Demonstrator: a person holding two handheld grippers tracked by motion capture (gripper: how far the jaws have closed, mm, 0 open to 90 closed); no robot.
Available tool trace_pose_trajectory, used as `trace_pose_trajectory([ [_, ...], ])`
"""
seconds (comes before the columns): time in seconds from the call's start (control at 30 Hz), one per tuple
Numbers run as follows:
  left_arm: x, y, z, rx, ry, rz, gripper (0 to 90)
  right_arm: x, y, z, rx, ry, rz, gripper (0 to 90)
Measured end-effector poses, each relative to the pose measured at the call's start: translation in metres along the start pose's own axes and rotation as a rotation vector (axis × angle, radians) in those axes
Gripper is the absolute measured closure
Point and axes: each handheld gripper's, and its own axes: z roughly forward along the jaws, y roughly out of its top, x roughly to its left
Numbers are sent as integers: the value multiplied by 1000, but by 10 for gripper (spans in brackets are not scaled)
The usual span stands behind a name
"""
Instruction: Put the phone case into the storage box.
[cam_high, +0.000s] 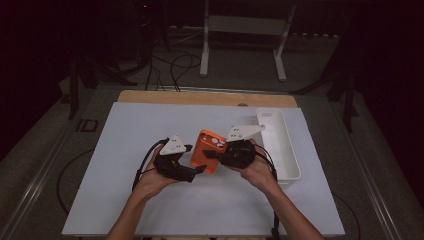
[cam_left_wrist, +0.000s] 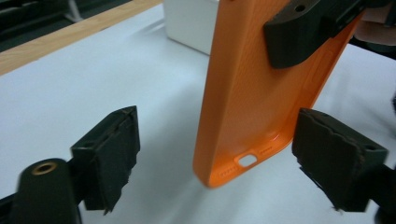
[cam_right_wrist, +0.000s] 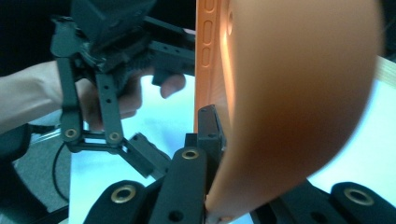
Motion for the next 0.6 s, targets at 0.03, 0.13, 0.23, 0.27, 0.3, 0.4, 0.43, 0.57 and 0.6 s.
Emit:
trace_pose_trajectory([
  [0.03,0,0,0,-12,-22,1,229,1,0,0,1,7,-2,874],
  [0.13,0,-1,0,-25,-33,4,300,2,1,2,10,24,-15,874],
  [0.23,1,-2,-1,-35,-65,1,372,1,1,2,11,43,-16,874],
  [0.27,2,-2,-1,-37,-78,-1,372,1,1,2,11,43,-16,874],
  [0.3,3,-3,-1,-41,-93,-3,389,1,1,3,10,52,-14,874],
  [0.4,5,-4,-2,-52,-143,-9,481,1,0,3,14,81,-16,874],
  [0.43,5,-4,-2,-54,-155,-9,508,1,0,3,16,86,-18,874],
  [0.57,4,-5,-2,-45,-188,-3,598,-1,0,4,16,94,-23,869],
  [0.6,3,-7,-2,-43,-191,7,640,-2,-1,4,19,100,-23,862],
])
